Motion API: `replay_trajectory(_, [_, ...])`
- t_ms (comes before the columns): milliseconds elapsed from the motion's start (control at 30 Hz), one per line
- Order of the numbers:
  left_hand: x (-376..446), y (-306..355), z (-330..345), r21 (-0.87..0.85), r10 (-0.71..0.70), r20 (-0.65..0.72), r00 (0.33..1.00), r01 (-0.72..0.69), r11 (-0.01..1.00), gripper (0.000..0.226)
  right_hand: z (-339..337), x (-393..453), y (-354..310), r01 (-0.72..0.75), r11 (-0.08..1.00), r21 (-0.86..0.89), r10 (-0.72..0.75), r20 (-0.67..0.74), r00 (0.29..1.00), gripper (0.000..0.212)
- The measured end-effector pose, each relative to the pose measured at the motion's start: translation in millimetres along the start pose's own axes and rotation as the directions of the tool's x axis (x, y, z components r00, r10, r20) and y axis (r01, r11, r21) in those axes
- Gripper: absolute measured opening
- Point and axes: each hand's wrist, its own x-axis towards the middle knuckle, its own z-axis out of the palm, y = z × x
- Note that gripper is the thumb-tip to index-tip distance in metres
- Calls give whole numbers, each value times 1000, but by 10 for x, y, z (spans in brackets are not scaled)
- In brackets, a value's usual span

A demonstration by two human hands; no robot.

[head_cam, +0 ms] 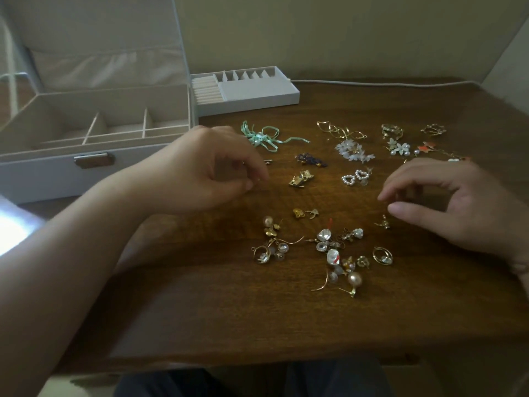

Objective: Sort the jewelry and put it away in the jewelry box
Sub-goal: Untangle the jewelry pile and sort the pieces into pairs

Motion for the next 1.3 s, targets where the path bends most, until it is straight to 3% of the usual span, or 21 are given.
replay_trajectory(133, [-11,16,-19,-6,11,53,999,-11,1000,16,-8,-2,11,-12,1000,-19,11,-83,996,15])
replay_trajectory(267, [-44,62,-34,-163,-20,195,981,52,985,18,-20,-16,21,-70,997,-23,65,-167,984,6])
replay_trajectory(433, [-24,90,25,-217,1,356,934,81,973,28,-8,-6,-38,-97,995,-12,94,-157,983,13])
replay_trajectory(533, [-32,110,30,-171,-22,378,925,93,981,23,-10,-4,-50,-103,995,-15,100,-149,984,20])
replay_trajectory(733, [-48,126,-54,-40,-48,462,886,75,996,14,-23,-18,-8,-100,995,-12,96,-175,980,14])
replay_trajectory(833, [-61,110,-80,-53,-42,448,893,73,996,20,-28,-27,11,-60,998,5,61,-146,987,6])
replay_trajectory(933, [-38,176,-20,-166,32,472,881,53,985,28,-41,-49,7,-32,998,48,33,-25,999,23])
replay_trajectory(1033, [-27,206,45,-107,44,503,863,12,994,30,-45,-56,-19,-54,996,66,48,91,995,30])
replay_trajectory(1300, [-68,94,-66,-142,-30,471,882,110,984,22,7,5,-89,-60,998,-7,61,111,992,8])
